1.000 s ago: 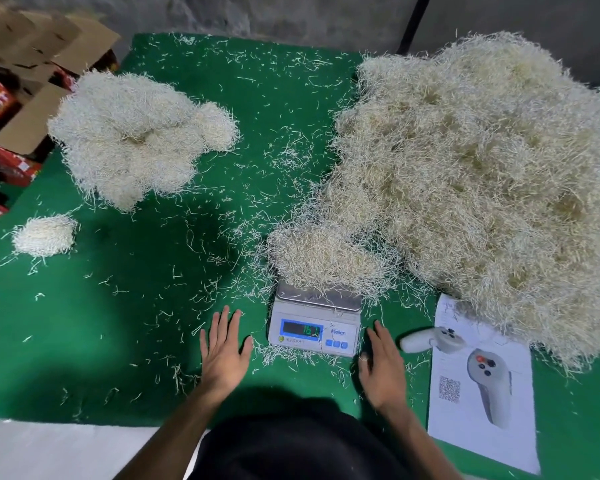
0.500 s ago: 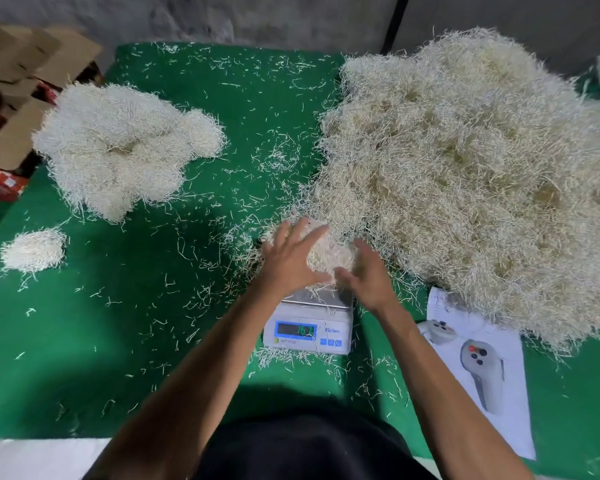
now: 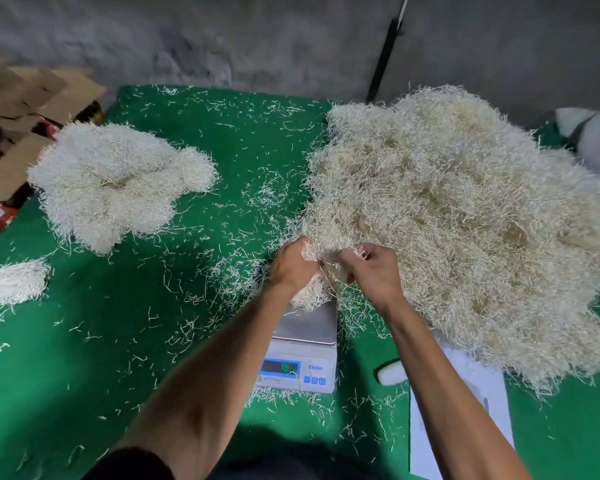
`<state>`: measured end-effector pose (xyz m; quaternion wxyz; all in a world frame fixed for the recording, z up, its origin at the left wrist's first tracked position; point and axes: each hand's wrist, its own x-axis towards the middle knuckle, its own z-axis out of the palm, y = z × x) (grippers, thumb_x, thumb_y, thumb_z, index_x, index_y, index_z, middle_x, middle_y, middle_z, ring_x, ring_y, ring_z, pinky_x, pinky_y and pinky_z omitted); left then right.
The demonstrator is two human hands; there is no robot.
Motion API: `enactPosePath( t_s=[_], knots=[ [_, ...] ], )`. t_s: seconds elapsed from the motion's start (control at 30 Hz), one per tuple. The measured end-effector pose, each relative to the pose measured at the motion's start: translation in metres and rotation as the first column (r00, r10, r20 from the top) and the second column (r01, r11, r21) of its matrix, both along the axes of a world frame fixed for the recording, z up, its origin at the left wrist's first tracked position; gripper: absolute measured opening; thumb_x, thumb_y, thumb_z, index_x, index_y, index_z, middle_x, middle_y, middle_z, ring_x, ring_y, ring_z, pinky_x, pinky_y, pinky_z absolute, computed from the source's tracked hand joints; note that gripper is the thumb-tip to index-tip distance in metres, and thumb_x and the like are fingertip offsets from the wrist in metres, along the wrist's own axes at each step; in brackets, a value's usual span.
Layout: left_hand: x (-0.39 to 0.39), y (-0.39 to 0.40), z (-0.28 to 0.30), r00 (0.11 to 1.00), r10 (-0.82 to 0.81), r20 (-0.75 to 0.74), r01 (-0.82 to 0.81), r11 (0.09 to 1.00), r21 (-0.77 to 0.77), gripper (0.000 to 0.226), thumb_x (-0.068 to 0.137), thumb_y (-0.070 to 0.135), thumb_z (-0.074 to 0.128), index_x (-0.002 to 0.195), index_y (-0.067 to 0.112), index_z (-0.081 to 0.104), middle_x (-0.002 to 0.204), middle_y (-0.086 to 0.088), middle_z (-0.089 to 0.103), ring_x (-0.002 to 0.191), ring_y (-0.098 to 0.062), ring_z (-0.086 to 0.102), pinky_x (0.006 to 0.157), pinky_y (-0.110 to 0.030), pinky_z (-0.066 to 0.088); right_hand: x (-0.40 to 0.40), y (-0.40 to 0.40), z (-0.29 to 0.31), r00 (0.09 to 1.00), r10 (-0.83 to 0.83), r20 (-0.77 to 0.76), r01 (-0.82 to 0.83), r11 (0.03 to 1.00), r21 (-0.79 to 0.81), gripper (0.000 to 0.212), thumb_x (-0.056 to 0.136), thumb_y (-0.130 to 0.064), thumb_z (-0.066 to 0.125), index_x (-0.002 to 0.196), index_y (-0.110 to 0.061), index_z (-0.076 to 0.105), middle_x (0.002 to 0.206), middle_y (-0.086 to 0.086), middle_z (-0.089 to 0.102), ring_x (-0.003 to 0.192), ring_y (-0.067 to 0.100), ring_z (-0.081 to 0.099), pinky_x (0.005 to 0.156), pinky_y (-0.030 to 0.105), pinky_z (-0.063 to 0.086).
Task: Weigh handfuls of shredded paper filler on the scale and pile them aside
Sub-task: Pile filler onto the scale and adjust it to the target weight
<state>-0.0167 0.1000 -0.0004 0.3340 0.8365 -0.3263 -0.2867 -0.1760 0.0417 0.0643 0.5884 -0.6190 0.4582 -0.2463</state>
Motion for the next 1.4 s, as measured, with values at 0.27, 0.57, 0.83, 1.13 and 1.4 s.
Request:
enactPosePath(
  t_s=[0.27,0.57,0.83,1.13,1.4],
  knots=[
    [0.053,-0.007,0.023,0.791,0.461,-0.402,-0.433,0.886,0.163,0.044,0.096,0.026,0.066,0.129,0.002,0.050,0.108,-0.016,0.061,0.079,-0.023,0.057,0.066,-0.031,0.050,-0.016,-0.007,0.008,0.974,-0.175,0.147,0.190,0.978,-0.090,0.034,0.080,-0.037,0.070,0.081,-0.003,0.070,0.061,-0.002,0.064,0.045,0.004,0.045,0.044,0.011,0.041],
    [0.140,0.025,0.036,0.658,0.542,-0.523,-0.670,0.738,-0.080,0.066,0.096,0.003,0.059,0.156,0.013,0.033,0.143,-0.022,0.051,0.065,-0.007,0.050,0.044,-0.013,0.044,-0.052,-0.084,-0.038,0.935,-0.329,-0.129,0.310,0.939,-0.147,0.037,0.094,-0.029,0.072,0.119,-0.003,0.069,0.094,0.010,0.076,0.075,0.026,0.073,0.065,0.029,0.060],
    [0.150,0.053,0.044,0.876,0.221,-0.428,-0.304,0.943,-0.137,0.007,0.092,0.000,0.060,0.089,0.006,0.062,0.073,0.005,0.054,0.070,-0.023,0.067,0.059,-0.015,0.055,-0.058,-0.090,-0.059,0.914,-0.282,-0.292,0.142,0.896,-0.421,0.052,0.103,-0.043,0.058,0.143,-0.009,0.053,0.139,0.015,0.058,0.113,0.031,0.064,0.098,0.048,0.052],
    [0.063,0.032,0.033,0.830,0.267,-0.490,-0.318,0.948,-0.022,0.102,0.065,0.056,0.088,0.140,0.002,0.046,0.142,-0.021,0.050,0.126,-0.020,0.060,0.103,-0.036,0.051,-0.013,-0.040,-0.038,0.902,-0.301,-0.308,0.026,0.753,-0.657,0.047,0.097,-0.054,0.056,0.136,-0.027,0.059,0.124,0.003,0.046,0.076,0.011,0.061,0.049,0.011,0.037],
    [0.034,0.082,-0.003,0.937,-0.191,-0.293,0.175,0.981,-0.080,0.073,0.088,0.031,0.074,0.153,0.033,0.040,0.158,-0.022,0.031,0.132,-0.035,0.048,0.095,-0.029,0.054,0.006,0.039,-0.076,0.959,0.246,-0.139,-0.250,0.968,-0.010,0.085,0.095,-0.035,0.070,0.163,-0.022,0.020,0.167,0.002,0.024,0.119,0.015,0.062,0.105,0.042,0.052]
  ],
)
